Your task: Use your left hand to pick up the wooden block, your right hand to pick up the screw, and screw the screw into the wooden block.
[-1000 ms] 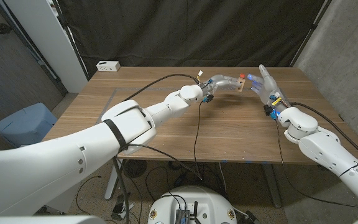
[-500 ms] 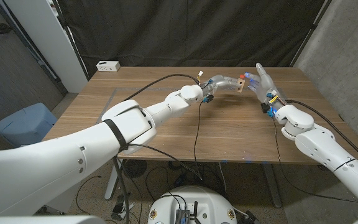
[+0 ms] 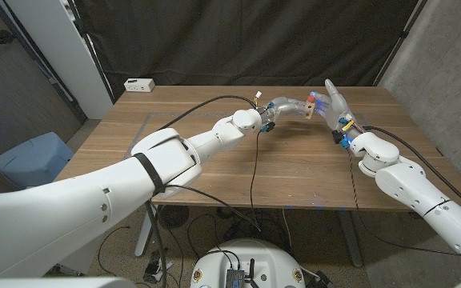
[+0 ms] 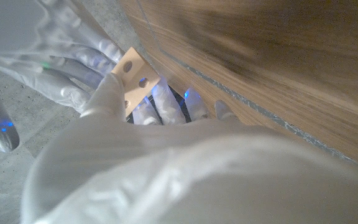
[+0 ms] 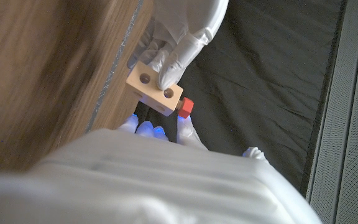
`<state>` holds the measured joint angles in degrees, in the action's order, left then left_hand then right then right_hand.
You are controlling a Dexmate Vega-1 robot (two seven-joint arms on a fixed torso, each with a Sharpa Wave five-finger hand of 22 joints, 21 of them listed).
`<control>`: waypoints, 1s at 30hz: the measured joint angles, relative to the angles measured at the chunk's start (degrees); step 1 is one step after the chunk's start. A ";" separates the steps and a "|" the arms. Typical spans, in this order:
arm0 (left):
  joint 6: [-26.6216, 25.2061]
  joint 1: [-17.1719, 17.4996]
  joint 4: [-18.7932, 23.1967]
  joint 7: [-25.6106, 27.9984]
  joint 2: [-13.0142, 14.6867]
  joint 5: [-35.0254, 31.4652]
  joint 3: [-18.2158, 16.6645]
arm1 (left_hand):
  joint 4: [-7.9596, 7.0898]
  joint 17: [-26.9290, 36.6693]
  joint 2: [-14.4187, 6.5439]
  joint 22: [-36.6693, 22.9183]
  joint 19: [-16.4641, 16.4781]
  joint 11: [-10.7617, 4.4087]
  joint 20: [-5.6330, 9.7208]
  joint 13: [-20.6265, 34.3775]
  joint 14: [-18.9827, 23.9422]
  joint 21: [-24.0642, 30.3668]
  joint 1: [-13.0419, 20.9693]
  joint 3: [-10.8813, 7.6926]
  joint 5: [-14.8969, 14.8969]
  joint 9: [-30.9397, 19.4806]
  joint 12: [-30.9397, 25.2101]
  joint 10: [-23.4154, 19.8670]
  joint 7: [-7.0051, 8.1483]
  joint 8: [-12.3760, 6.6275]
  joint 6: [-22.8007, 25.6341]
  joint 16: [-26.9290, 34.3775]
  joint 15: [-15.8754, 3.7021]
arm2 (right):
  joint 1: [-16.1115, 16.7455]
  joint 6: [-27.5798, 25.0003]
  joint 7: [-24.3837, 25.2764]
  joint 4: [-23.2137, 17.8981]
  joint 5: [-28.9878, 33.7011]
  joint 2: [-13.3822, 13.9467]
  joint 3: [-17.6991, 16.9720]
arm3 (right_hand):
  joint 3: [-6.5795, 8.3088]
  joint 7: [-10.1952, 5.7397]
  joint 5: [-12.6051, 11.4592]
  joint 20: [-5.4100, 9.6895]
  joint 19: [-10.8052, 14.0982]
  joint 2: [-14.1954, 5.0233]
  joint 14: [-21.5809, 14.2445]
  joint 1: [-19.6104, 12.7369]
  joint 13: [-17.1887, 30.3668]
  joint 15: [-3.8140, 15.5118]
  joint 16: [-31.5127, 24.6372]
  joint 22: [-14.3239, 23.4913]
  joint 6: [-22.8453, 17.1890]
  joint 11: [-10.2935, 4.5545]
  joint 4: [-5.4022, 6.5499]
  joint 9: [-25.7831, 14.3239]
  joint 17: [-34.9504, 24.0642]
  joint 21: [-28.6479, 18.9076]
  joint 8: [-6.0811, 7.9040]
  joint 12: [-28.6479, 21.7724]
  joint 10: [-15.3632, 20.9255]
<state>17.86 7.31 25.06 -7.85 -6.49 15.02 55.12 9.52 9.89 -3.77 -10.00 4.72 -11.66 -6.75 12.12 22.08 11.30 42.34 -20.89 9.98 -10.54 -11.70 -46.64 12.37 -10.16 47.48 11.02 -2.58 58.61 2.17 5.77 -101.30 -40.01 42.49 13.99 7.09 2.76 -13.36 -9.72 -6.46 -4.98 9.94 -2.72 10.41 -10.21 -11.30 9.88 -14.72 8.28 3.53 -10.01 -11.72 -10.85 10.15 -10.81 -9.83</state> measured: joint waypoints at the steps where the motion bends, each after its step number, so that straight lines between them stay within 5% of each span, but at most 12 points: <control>1: -0.04 -0.01 0.00 0.01 0.00 0.00 0.01 | 0.00 0.00 0.00 0.00 0.00 0.00 0.00 0.00 0.00 0.00 0.00 0.00 0.00 0.00 0.00 0.00 0.00 0.00 0.00 0.00 0.00 | -0.11 0.03 -0.07 0.05 0.01 -0.04 0.11 | 0.00 0.00 0.00 0.00 0.00 0.00 0.00 0.00 0.00 0.00 0.00 0.00 0.00 0.00 0.00 0.00 0.00 0.00 0.00 0.00 0.00; 30: -0.95 -0.30 0.00 0.01 -0.03 0.21 0.06 | -0.16 0.00 0.02 0.00 0.00 0.00 0.00 0.00 0.00 0.00 0.01 -0.32 -0.06 0.00 0.00 0.00 0.00 0.00 0.00 0.00 0.00 | 0.74 -0.33 0.67 -1.15 -0.23 0.35 0.37 | 0.04 -0.01 -0.22 0.00 0.01 -0.01 0.00 -0.01 0.00 -0.01 0.00 0.00 0.01 0.00 0.50 -0.01 -0.01 0.00 -0.05 0.00 0.00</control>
<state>16.91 7.00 25.05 -7.84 -6.52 15.24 55.18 9.36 9.89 -3.75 -10.00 4.72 -11.66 -6.75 12.12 22.08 11.30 42.36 -21.21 9.92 -10.54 -11.70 -46.64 12.37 -10.16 47.48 11.02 -2.58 59.36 1.83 6.44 -102.44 -40.24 42.83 14.36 7.12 2.75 -13.58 -9.72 -6.45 -4.99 9.94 -2.73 10.42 -10.22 -11.30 9.89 -14.71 8.29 4.04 -10.02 -11.73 -10.86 10.10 -10.81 -9.83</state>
